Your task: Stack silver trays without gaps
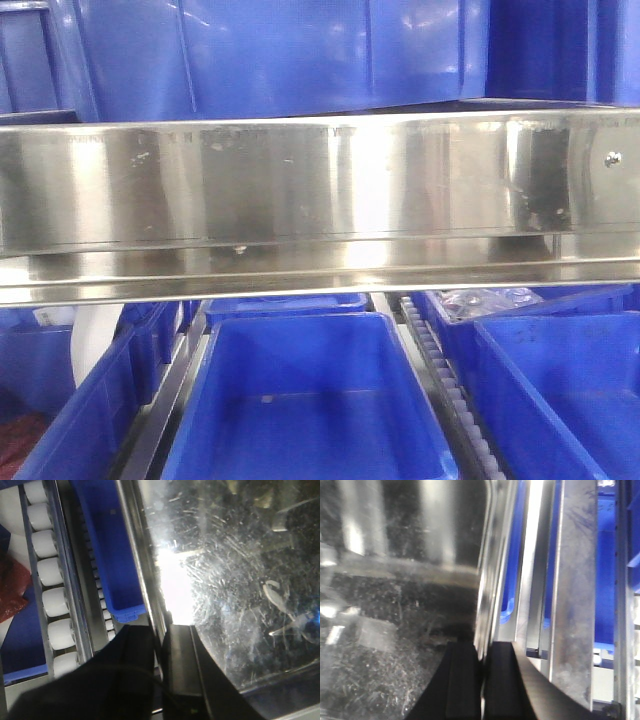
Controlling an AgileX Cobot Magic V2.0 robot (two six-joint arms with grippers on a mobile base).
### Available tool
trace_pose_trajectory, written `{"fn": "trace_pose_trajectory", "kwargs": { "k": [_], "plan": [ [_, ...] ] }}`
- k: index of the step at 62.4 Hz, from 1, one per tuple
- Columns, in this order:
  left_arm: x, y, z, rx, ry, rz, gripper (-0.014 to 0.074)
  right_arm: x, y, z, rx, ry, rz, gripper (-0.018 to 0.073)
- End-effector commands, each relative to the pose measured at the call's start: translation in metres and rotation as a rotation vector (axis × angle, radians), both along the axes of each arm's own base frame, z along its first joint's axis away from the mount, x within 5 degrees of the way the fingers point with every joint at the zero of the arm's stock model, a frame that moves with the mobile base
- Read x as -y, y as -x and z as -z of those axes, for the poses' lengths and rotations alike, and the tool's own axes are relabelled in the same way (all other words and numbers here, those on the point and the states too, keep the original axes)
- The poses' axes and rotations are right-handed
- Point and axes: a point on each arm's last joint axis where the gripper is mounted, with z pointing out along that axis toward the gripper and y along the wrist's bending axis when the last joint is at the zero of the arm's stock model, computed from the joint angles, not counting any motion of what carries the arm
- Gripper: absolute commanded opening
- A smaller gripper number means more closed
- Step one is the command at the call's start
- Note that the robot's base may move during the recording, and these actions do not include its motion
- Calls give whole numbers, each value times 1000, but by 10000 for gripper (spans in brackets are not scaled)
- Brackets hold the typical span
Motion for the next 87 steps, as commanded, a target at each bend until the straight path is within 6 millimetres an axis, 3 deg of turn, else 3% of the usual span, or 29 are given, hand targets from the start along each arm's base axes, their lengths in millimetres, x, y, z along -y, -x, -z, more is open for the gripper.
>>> {"fn": "trace_pose_trajectory", "kwargs": {
  "k": [1,12,87],
  "plan": [
    [-3,24,-21,8,44,68,-48,5,21,-18,-15,-12,-29,58],
    [-3,24,-21,10,40,74,-48,5,20,-10,-37,2,-29,58],
    [-1,19,-17,13,24,92,-48,7,24,-14,-24,-5,-30,58]
  ]
}}
